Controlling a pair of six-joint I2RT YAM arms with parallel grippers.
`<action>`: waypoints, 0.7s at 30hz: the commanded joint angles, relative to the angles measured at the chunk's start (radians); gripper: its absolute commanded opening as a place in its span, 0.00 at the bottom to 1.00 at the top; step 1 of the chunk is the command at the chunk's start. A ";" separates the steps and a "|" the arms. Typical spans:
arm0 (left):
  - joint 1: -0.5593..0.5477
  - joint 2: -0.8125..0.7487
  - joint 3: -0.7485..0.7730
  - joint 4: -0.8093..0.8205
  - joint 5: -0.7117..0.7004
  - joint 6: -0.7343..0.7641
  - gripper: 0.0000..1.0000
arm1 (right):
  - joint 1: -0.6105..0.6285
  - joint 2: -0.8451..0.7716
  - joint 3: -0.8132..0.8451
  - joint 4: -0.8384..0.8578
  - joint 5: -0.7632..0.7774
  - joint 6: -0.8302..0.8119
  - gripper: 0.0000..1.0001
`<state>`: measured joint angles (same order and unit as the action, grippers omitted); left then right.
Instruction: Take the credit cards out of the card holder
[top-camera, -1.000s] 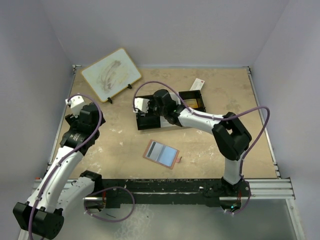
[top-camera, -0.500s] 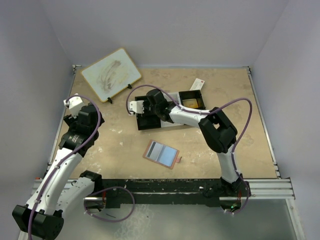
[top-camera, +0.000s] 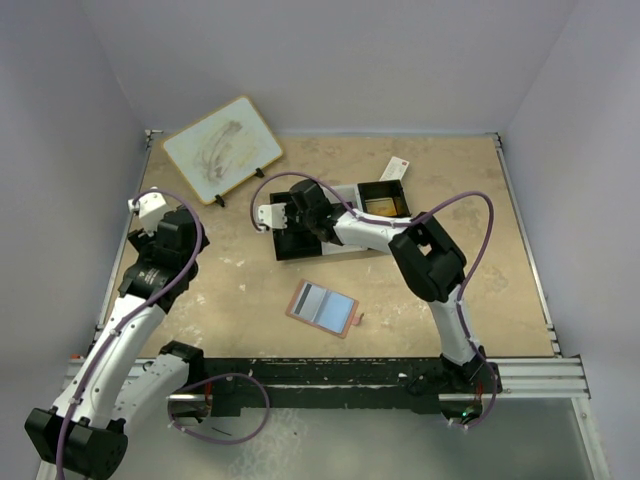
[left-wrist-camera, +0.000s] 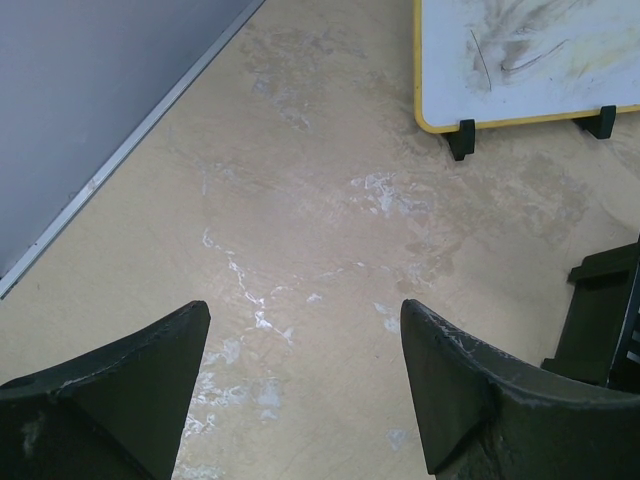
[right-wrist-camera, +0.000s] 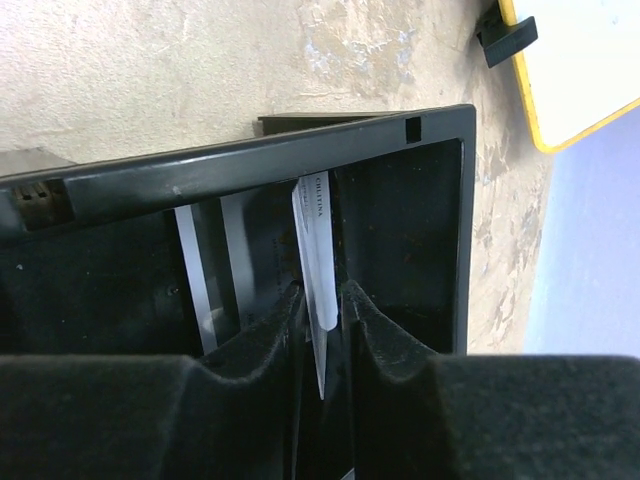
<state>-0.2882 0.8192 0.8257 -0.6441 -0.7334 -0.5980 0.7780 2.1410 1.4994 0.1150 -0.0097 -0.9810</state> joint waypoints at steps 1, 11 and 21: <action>0.004 -0.001 0.003 0.041 -0.008 0.014 0.75 | -0.003 -0.060 0.026 -0.022 -0.020 0.011 0.30; 0.004 0.003 0.001 0.041 -0.001 0.014 0.75 | -0.005 -0.132 0.002 -0.032 -0.050 0.152 0.38; 0.004 -0.004 0.001 0.039 -0.012 0.011 0.75 | -0.005 -0.130 0.070 -0.090 -0.064 0.651 0.30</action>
<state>-0.2882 0.8238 0.8246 -0.6441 -0.7330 -0.5980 0.7780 2.0331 1.4967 0.0551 -0.0681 -0.6373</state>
